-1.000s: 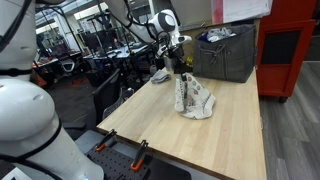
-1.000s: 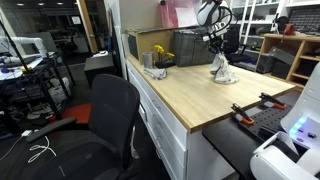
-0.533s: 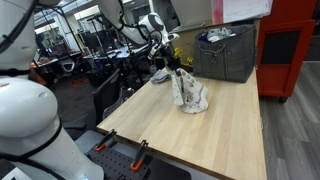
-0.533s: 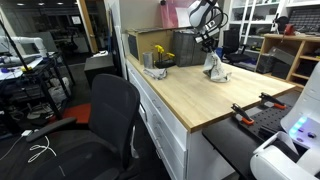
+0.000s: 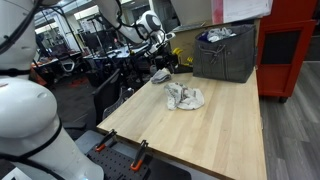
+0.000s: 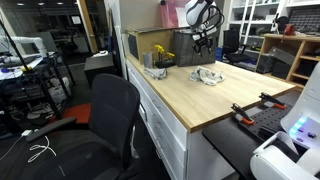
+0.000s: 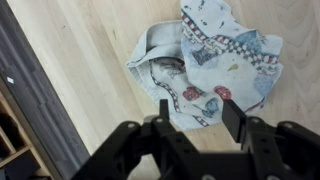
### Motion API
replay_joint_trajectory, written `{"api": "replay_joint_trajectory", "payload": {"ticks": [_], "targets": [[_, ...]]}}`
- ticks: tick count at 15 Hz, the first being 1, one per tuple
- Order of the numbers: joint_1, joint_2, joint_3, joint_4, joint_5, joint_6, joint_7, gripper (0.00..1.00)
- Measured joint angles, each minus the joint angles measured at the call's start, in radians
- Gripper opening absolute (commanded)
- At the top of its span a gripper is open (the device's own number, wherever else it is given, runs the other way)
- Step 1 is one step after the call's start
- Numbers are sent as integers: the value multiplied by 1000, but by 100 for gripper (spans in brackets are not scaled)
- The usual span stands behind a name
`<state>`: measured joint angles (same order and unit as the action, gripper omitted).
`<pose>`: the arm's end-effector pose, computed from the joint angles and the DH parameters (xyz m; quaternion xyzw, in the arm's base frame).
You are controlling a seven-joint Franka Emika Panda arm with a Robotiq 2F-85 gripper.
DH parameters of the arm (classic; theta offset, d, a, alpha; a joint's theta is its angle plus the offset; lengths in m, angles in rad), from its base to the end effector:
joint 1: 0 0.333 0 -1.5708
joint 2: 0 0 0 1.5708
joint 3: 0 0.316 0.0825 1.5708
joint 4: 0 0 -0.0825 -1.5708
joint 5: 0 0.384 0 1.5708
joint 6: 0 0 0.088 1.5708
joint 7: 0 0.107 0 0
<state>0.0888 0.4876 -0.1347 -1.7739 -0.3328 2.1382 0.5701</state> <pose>0.6445 -0.0369 0.2807 0.9641 -0.1987 -0.0157 0.1756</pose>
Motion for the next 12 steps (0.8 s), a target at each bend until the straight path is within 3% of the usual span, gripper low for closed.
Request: {"api": "replay_joint_trajectory", "payload": {"ticks": [2,12], "targets": [[-20,0,-2,1,38,4,-29,100],[-95,97,-52,46,161,-30,19,100]]}}
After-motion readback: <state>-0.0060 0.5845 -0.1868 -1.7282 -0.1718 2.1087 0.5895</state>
